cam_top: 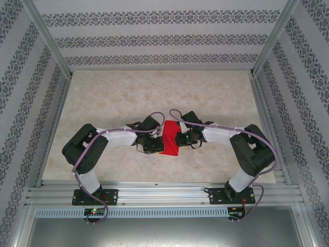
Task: Fold a paper plane with a square sheet of paper (pick it up from the middle)
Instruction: Fold the triangle a second time at the center of the table.
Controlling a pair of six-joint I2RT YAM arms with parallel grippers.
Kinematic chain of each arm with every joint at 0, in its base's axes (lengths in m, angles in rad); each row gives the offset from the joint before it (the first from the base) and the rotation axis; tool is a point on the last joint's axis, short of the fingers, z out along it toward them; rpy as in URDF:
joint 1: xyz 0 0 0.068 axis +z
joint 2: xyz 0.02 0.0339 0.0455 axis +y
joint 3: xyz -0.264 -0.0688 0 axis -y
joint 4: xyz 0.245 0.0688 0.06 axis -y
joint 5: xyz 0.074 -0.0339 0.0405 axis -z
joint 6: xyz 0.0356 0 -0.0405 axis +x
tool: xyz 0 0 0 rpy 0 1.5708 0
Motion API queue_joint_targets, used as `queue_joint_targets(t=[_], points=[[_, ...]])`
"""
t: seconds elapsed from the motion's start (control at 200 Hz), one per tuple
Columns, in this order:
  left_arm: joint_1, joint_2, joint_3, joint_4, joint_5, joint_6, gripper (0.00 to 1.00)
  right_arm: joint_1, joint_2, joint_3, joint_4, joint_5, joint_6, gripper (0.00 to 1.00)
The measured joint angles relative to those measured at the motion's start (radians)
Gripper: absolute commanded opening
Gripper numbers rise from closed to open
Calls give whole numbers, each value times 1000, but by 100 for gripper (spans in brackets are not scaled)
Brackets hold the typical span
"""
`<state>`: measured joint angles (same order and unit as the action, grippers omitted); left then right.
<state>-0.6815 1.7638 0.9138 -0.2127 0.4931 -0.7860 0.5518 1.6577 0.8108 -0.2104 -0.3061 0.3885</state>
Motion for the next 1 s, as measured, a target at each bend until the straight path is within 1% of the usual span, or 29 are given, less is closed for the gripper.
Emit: queue_joint_targets(t=[0.39,0.999], points=[[0,2,1,0,0,0,8,0,-23,0,0,3,0,10],[0,3,3,0,0,0,8,0,4,0,5,13,1,10]])
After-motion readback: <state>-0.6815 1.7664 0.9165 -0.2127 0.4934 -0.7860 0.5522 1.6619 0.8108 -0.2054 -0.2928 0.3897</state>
